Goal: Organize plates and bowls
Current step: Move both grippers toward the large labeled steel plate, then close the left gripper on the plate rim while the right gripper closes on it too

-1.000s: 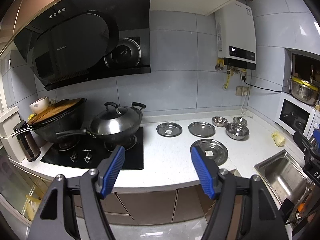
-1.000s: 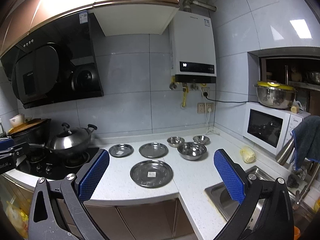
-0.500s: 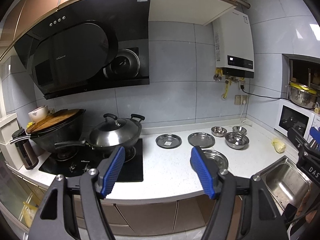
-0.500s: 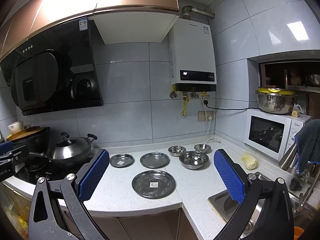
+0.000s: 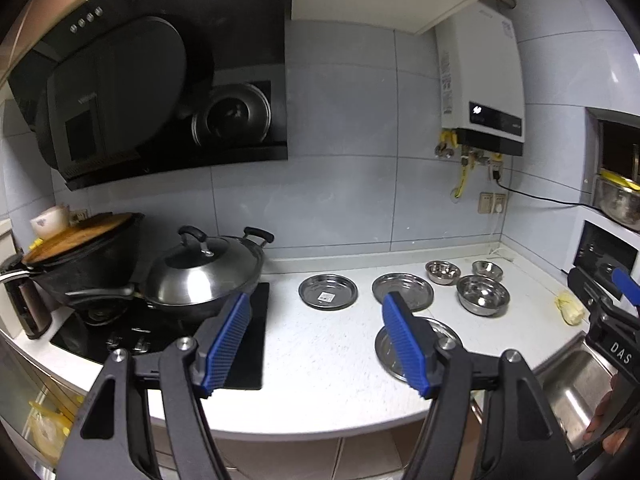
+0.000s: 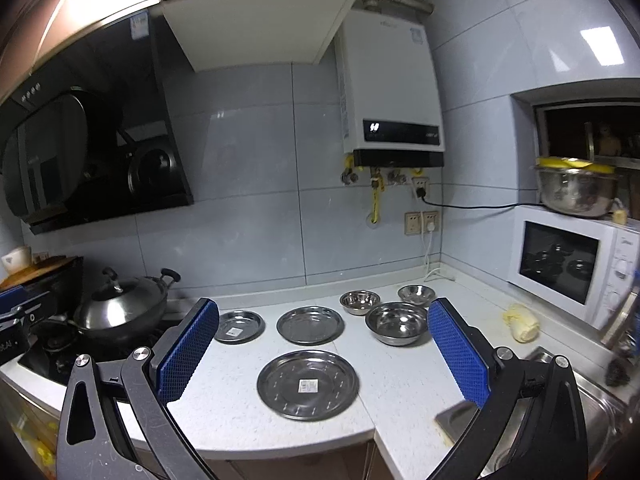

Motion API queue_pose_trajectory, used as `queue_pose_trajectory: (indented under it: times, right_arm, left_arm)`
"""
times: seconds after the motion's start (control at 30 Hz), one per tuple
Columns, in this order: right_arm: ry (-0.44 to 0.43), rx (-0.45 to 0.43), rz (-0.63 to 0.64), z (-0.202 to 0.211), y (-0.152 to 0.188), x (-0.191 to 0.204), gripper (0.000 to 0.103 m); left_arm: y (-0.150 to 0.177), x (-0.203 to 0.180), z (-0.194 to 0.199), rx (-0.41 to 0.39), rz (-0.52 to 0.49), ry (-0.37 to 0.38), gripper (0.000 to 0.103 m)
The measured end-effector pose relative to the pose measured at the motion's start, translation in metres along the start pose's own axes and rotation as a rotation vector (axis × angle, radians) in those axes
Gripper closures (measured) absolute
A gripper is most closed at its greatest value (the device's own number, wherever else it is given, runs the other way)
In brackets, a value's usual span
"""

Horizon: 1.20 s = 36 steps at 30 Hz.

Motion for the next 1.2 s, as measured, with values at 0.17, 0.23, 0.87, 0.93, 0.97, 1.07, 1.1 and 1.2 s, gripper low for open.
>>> queue_pose_trajectory:
  times: [0.17, 0.23, 0.87, 0.93, 0.97, 1.07, 1.1, 1.2]
  right_arm:
    - [-0.052, 0.059, -0.009, -0.075, 0.010, -0.023, 0.001]
    - [-0.064, 0.094, 0.023, -0.111, 0.015, -0.031, 0.001]
    - [-0.009, 0.569, 0.016, -0.307, 0.174, -0.060, 0.001]
    - [0.012, 0.610, 0.014, -0.321, 0.189, -0.060, 0.001]
    - [0.023, 0.635, 0.013, -0.326, 0.197, -0.061, 0.001]
    - [0.050, 0.719, 0.015, -0.342, 0.219, -0.066, 0.001]
    - [0.058, 0.737, 0.017, -0.345, 0.223, -0.068, 0.001]
    - [0.084, 0.785, 0.028, -0.354, 0.230, -0.074, 0.001]
  left_arm:
    - [-0.003, -0.039, -0.078, 0.062, -0.001, -0.041, 0.035]
    - [-0.003, -0.053, -0.102, 0.084, -0.004, -0.049, 0.035]
    - [0.111, -0.128, -0.352, 0.557, -0.156, 0.067, 0.035]
    - [0.126, -0.131, -0.372, 0.614, -0.165, 0.089, 0.035]
    - [0.136, -0.132, -0.383, 0.662, -0.166, 0.101, 0.035]
    - [0.164, -0.137, -0.403, 0.784, -0.126, 0.151, 0.036]
    - [0.171, -0.138, -0.406, 0.815, -0.113, 0.164, 0.036]
    - [0.189, -0.143, -0.416, 0.899, -0.085, 0.186, 0.036]
Point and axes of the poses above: each gripper's, at about its wrist camera, not at the fingertips, and z roughly against the way its jaws point, x to its left, y to its underside, the point moved 9 cm from there along -z, roughly the way its jaws point, and after that the axes turned 2 degrees about -z, right-handed, at the moved point
